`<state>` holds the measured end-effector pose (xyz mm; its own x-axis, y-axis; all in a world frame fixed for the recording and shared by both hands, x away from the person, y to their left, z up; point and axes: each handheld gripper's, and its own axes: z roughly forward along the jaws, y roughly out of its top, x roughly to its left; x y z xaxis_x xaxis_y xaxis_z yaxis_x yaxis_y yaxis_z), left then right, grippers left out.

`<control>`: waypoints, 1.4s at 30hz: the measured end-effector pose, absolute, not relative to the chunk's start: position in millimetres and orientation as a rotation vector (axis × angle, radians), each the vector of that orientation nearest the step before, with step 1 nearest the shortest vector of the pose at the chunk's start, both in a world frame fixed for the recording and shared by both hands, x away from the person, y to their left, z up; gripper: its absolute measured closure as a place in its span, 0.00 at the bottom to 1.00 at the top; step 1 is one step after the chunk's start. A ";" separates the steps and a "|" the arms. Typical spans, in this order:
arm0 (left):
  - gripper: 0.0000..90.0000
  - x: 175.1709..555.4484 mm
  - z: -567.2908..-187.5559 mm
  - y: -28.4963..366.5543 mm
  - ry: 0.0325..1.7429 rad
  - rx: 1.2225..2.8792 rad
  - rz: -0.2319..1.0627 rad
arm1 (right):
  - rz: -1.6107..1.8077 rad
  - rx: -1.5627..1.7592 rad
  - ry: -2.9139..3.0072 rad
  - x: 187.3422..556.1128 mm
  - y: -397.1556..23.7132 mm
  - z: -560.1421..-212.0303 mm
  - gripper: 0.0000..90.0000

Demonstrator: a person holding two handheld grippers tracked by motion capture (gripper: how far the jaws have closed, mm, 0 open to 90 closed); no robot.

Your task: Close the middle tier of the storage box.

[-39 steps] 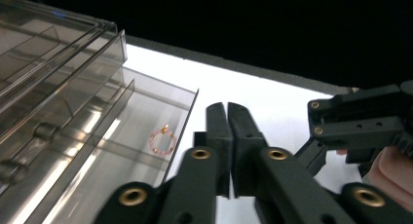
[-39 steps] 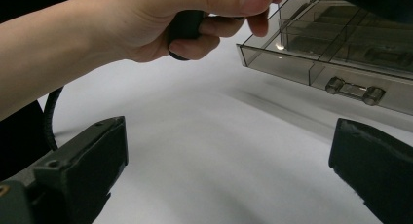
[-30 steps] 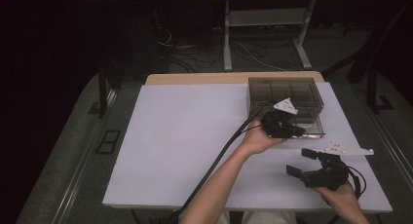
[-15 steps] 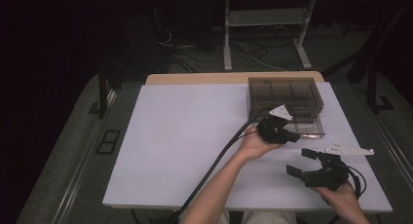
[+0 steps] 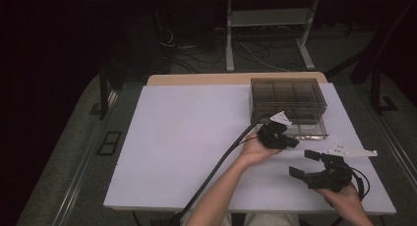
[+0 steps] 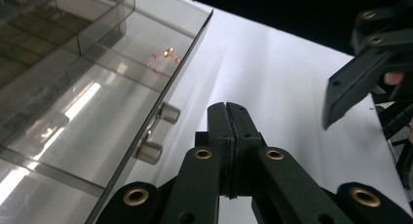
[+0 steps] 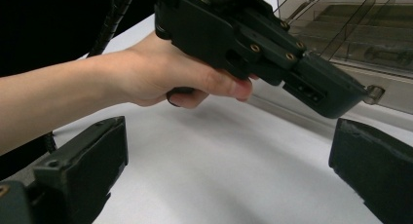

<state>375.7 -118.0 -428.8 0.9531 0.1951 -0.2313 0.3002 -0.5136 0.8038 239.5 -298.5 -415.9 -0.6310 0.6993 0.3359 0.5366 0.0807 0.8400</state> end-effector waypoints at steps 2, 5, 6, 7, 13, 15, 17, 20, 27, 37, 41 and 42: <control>0.99 376.1 -432.0 -118.1 0.357 2.128 -0.135 | 1.589 1.268 2.190 239.5 -298.5 -415.8 0.00; 0.99 376.1 -436.6 -118.7 0.390 2.118 -0.136 | 1.589 1.267 2.191 239.6 -298.7 -415.8 0.00; 0.99 376.7 -437.7 -118.0 0.391 2.125 -0.130 | 1.590 1.266 2.192 239.5 -298.5 -415.8 0.00; 0.99 377.4 -439.1 -117.6 0.399 2.120 -0.131 | 1.590 1.265 2.192 239.5 -298.4 -415.9 0.00; 0.99 379.6 -447.3 -118.8 0.422 2.123 -0.122 | 1.589 1.265 2.196 239.5 -298.0 -415.6 0.00; 0.99 379.9 -448.5 -119.6 0.422 2.126 -0.117 | 1.591 1.265 2.195 239.5 -298.2 -415.6 0.00; 0.99 379.0 -450.0 -121.1 0.432 2.120 -0.115 | 1.592 1.264 2.196 239.7 -298.3 -415.7 0.00; 0.99 379.6 -452.7 -122.7 0.440 2.116 -0.105 | 1.592 1.262 2.198 239.5 -298.0 -415.5 0.00; 0.99 380.5 -454.6 -124.3 0.449 2.104 -0.085 | 1.596 1.259 2.198 239.3 -298.2 -415.3 0.00; 0.99 386.2 -456.5 -121.5 0.481 2.092 -0.078 | 1.595 1.260 2.201 239.4 -297.8 -415.3 0.00; 0.99 387.7 -456.3 -120.6 0.487 2.088 -0.077 | 1.595 1.261 2.201 239.5 -297.6 -415.3 0.00; 0.99 388.0 -456.3 -120.5 0.488 2.086 -0.077 | 1.594 1.262 2.203 239.5 -297.4 -415.4 0.00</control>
